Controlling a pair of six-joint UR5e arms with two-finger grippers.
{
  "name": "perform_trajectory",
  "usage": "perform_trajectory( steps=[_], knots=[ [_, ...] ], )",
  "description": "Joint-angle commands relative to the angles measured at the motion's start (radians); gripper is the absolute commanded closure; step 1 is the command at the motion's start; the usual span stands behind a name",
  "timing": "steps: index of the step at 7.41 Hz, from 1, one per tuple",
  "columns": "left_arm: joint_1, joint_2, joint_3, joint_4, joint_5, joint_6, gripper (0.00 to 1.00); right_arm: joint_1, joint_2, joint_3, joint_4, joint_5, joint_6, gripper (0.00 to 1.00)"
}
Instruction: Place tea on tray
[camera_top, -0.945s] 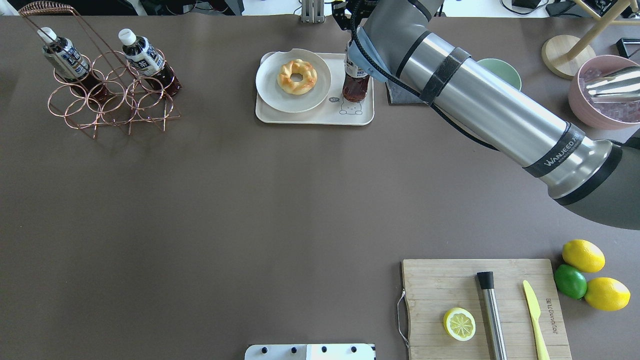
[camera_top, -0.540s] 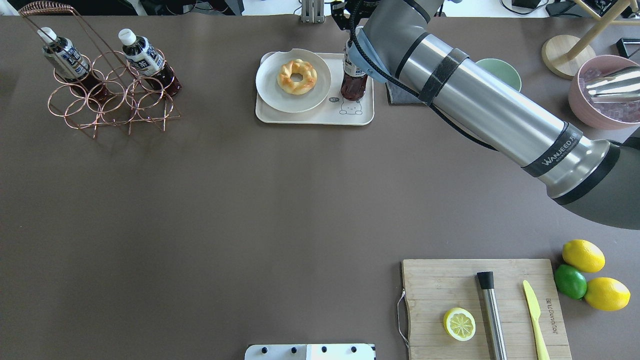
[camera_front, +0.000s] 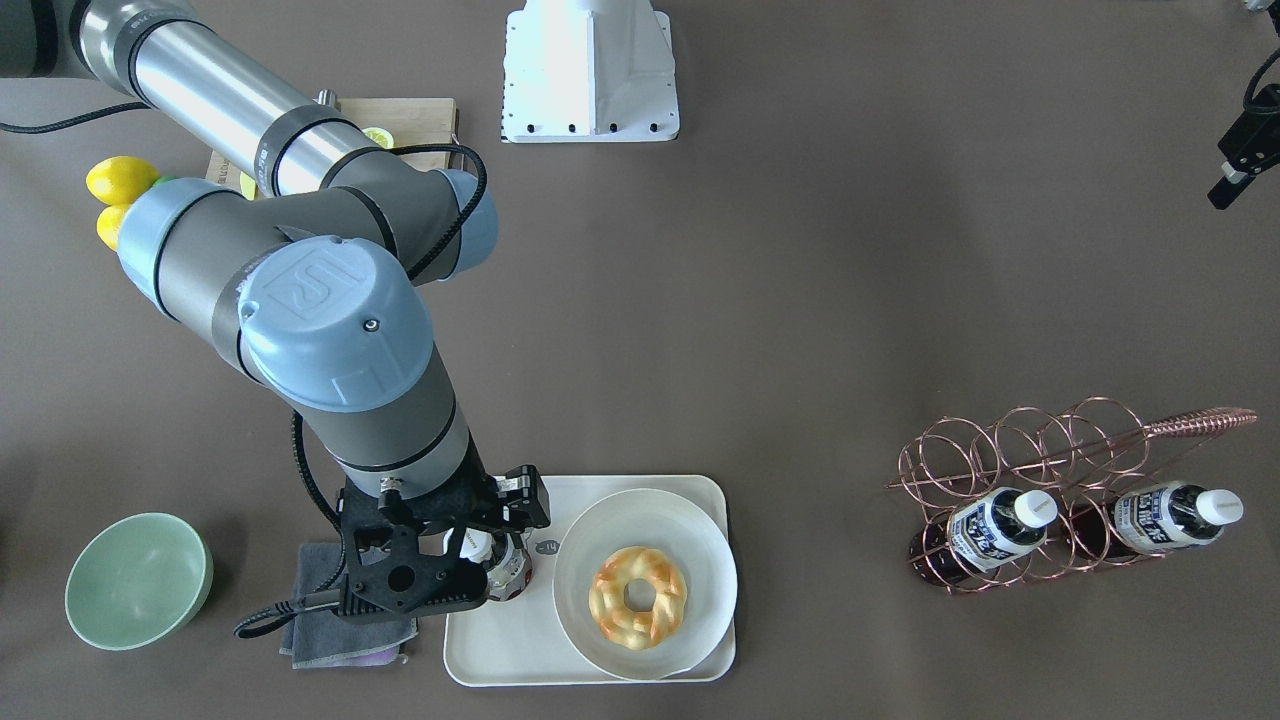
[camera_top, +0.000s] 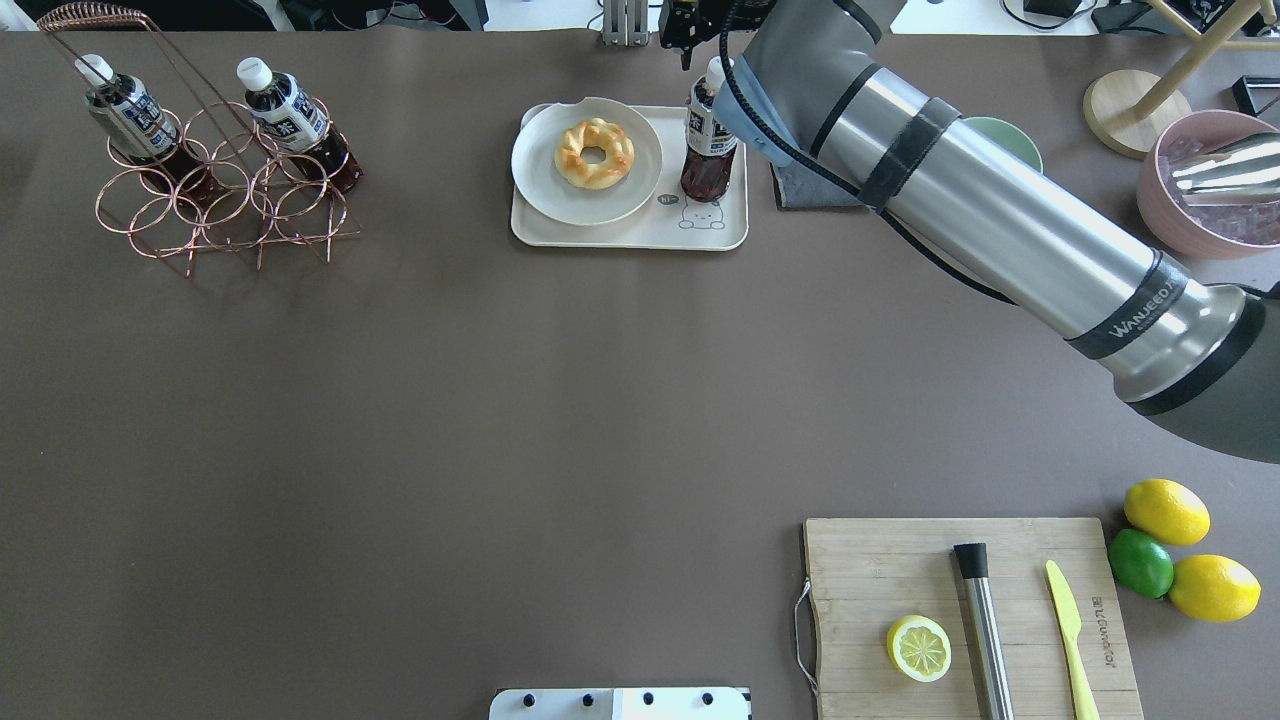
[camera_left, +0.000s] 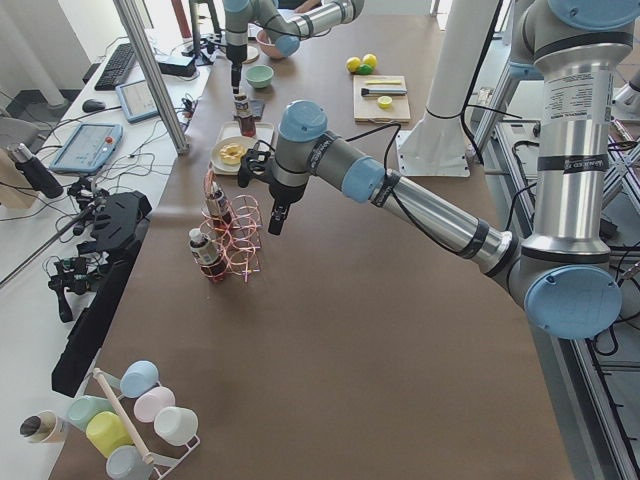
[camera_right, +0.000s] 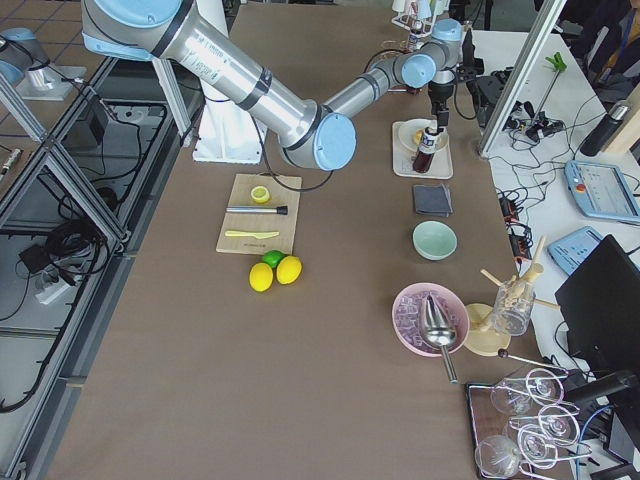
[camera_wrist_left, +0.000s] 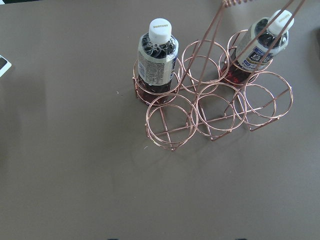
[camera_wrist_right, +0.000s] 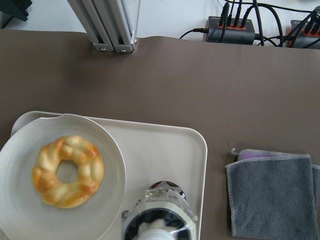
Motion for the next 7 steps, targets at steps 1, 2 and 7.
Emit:
perform_trajectory(
  steps=[1,2,7],
  knots=[
    [-0.061,-0.007,0.043,0.066,0.004,0.126,0.18,0.104,-0.244,0.224,-0.013,0.136,-0.090,0.00],
    [-0.087,-0.018,0.063,0.146,0.008,0.196,0.18,0.173,-0.361,0.322,-0.026,0.198,-0.130,0.00],
    [-0.156,-0.046,0.134,0.211,0.005,0.297,0.03,0.521,-0.883,0.589,-0.128,0.331,-0.720,0.00]
  ],
)
